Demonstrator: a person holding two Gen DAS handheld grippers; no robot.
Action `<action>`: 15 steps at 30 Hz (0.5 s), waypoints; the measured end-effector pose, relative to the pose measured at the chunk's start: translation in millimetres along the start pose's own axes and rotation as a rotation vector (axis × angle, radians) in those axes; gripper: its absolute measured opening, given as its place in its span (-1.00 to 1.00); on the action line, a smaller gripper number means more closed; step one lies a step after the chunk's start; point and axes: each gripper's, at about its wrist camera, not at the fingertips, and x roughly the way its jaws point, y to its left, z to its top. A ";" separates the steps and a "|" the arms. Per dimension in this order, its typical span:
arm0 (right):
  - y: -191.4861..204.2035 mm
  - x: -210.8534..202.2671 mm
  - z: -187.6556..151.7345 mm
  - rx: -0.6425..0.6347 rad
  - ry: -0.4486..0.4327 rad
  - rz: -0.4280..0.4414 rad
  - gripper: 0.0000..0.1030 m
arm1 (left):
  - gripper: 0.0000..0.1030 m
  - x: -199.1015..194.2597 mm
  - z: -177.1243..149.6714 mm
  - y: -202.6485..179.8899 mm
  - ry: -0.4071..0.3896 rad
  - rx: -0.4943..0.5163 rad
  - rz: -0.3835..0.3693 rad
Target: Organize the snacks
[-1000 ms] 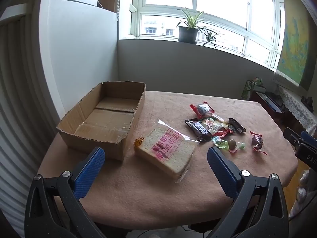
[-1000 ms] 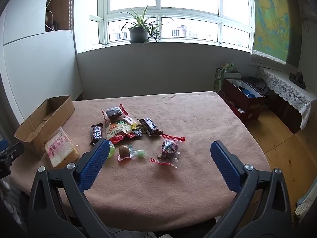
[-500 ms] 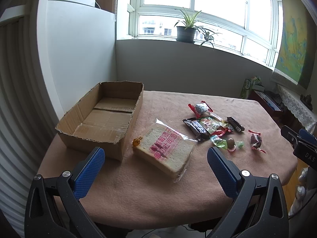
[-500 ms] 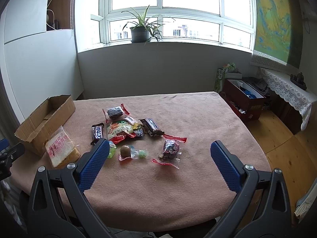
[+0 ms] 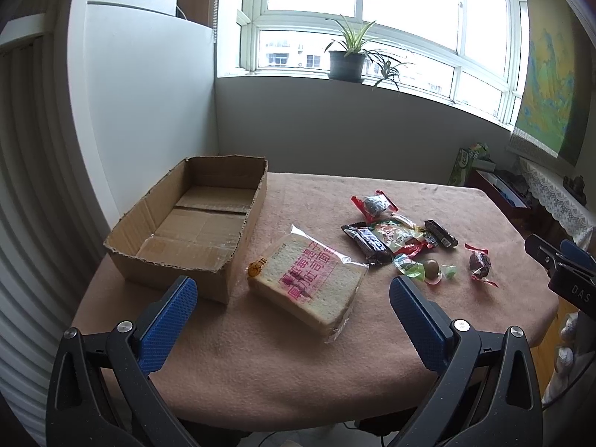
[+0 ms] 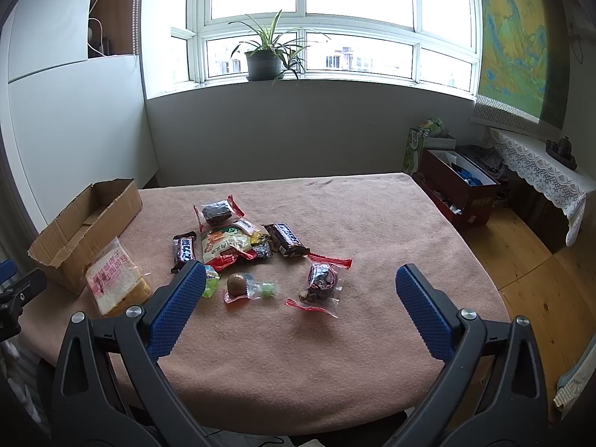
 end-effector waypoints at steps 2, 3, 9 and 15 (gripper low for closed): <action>-0.2 0.0 0.3 0.001 -0.001 -0.002 1.00 | 0.99 -0.1 0.0 -0.1 0.000 0.000 0.000; -0.1 0.0 0.3 0.000 0.000 0.000 1.00 | 0.99 -0.1 0.0 -0.2 0.000 0.000 0.000; -0.6 -0.3 0.7 -0.001 0.001 0.001 1.00 | 0.99 -0.3 0.2 -0.4 -0.001 0.001 0.000; -1.2 -0.5 0.4 -0.001 -0.001 0.000 1.00 | 0.99 -0.7 -0.5 -2.2 0.001 0.000 -0.003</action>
